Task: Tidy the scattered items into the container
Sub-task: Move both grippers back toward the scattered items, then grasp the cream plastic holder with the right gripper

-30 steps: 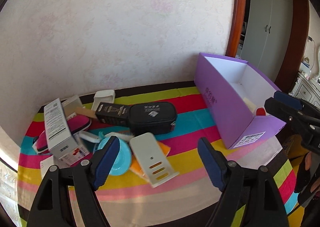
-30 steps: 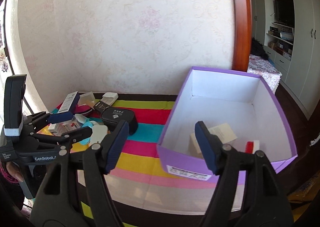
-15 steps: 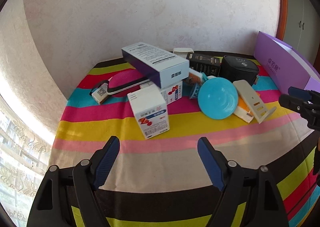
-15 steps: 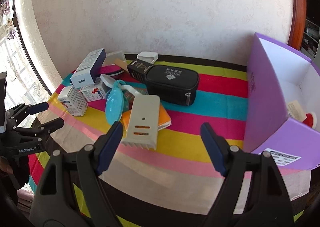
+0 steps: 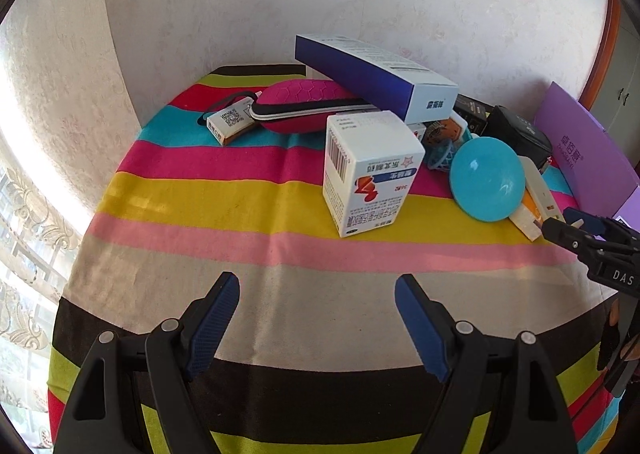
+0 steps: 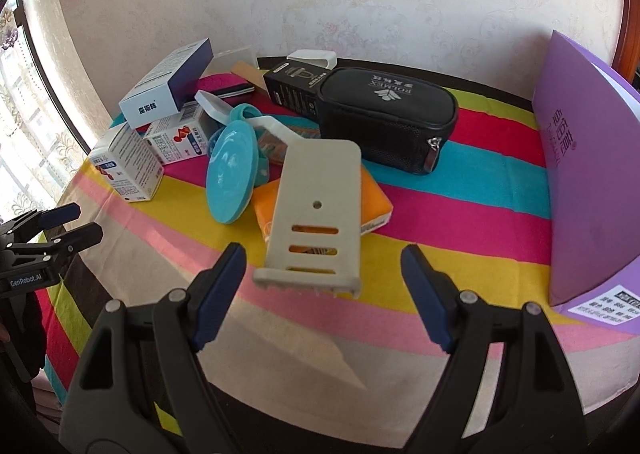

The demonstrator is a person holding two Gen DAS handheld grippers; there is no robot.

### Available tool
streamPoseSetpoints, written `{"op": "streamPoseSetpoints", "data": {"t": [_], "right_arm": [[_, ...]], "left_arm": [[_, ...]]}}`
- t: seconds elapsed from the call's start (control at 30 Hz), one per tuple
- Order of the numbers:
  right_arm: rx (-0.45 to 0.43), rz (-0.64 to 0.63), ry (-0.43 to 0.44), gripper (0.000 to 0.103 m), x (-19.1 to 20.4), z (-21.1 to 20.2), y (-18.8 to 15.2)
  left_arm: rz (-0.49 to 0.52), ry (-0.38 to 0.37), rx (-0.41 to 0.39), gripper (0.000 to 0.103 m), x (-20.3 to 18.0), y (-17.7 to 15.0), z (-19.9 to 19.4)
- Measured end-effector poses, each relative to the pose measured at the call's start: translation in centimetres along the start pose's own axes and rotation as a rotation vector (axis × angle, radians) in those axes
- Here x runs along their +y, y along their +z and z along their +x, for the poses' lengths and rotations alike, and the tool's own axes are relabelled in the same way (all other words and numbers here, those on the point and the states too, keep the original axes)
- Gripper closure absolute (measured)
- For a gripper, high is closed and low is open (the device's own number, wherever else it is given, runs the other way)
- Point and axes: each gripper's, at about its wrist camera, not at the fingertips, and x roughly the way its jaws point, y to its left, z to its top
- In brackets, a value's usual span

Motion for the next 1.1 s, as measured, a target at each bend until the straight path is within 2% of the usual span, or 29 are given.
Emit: {"op": "streamPoseSetpoints", "data": {"t": [0.17,0.33,0.4,0.6,0.9,1.1], "right_arm": [[0.009,-0.021,-0.010,0.022,0.3,0.7,0.0],[0.008,-0.043,-0.001,0.047,0.2,0.8,-0.5],[-0.003,-0.040,0.015,0.051,-0.1,0.6,-0.7],[-0.029,-0.053,0.017,0.051,0.1,-0.3,-1.1],[-0.044,-0.039,0.027,0.052,-0.1,-0.5,-1.2],[-0.043,-0.044,0.032,0.052,-0.2,-0.6,-1.3]], "left_arm": [[-0.001,-0.009,-0.004,0.022,-0.3,0.7,0.3],[-0.005,-0.009,-0.005,0.022,-0.7,1.1,0.9],[-0.007,-0.005,-0.003,0.022,-0.8,1.2,1.2],[-0.033,-0.012,-0.006,0.022,-0.9,1.6,1.7],[-0.135,-0.037,0.019,0.022,0.1,3.2,3.5],[-0.151,-0.040,0.011,0.022,-0.6,4.4,4.1]]}}
